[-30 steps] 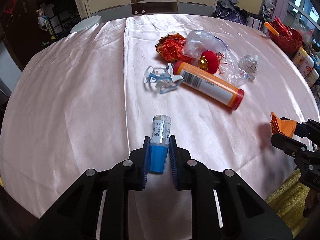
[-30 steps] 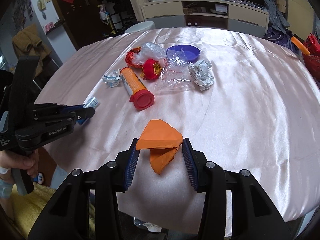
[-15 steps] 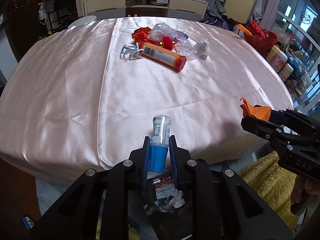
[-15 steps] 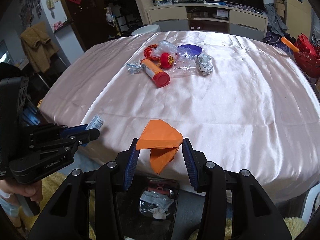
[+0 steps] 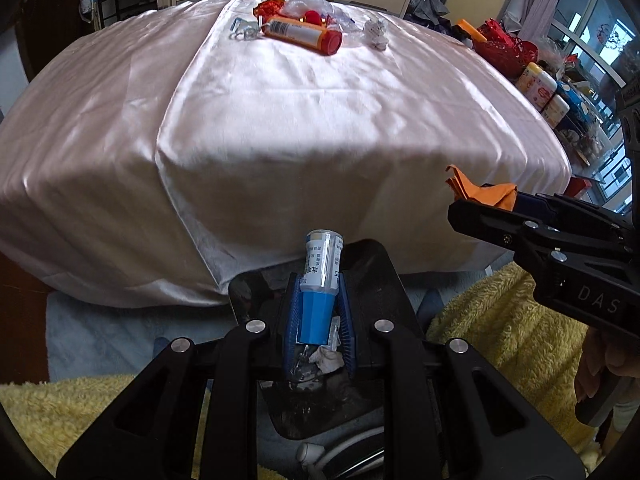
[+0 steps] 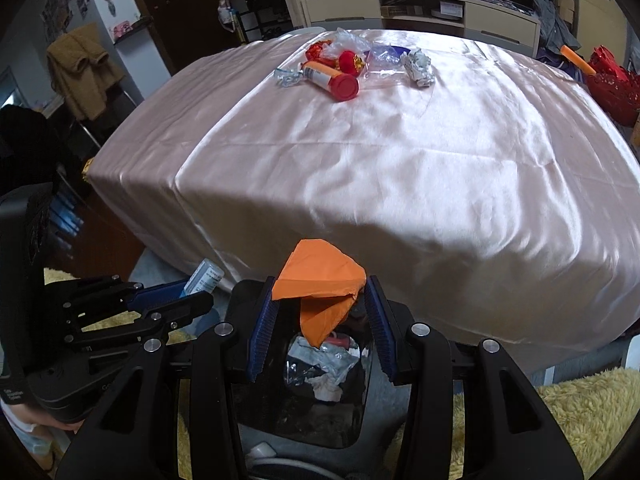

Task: Collect trash
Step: 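Carry the vial and orange piece down over the bin, then open both tools to drop the vial and orange piece into the bin, then move both open tools back toward the remaining trash on the table, then grasp the orange-labelled tube with the left tool while the right tool grasps the foil ball, then carry the tube and foil ball down over the bin, then open both tools to drop the tube and foil ball into the bin, then move both open tools back over the remaining trash on the bed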

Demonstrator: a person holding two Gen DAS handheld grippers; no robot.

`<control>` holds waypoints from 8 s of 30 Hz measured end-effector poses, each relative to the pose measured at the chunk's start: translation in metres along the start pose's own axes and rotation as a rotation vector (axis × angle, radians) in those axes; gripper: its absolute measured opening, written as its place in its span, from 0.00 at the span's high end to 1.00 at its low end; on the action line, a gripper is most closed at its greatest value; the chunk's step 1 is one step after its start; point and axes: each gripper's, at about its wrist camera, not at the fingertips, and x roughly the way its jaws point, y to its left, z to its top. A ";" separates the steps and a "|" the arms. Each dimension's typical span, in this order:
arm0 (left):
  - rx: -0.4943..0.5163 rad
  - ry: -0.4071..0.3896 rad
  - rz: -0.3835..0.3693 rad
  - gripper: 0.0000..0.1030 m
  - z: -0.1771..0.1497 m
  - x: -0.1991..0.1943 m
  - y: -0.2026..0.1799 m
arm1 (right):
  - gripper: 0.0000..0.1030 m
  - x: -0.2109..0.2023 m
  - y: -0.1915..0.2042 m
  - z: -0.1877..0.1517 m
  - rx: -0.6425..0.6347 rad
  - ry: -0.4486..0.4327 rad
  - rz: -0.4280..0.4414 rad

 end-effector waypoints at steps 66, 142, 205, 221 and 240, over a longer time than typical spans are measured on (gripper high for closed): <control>0.006 -0.066 0.131 0.20 0.108 -0.006 0.009 | 0.31 -0.004 -0.087 0.087 0.135 -0.098 -0.089; 0.026 -0.074 0.042 0.74 0.069 -0.004 -0.011 | 0.90 -0.011 -0.042 0.062 0.054 -0.082 0.031; -0.034 0.096 0.014 0.28 -0.035 0.037 0.002 | 0.15 0.039 -0.030 -0.037 0.156 0.038 0.075; -0.047 -0.084 0.073 0.25 0.065 -0.010 0.038 | 0.15 -0.004 -0.058 0.076 0.136 -0.171 -0.004; -0.006 -0.083 0.081 0.20 0.188 0.035 0.046 | 0.35 0.088 -0.075 0.184 0.098 -0.086 -0.001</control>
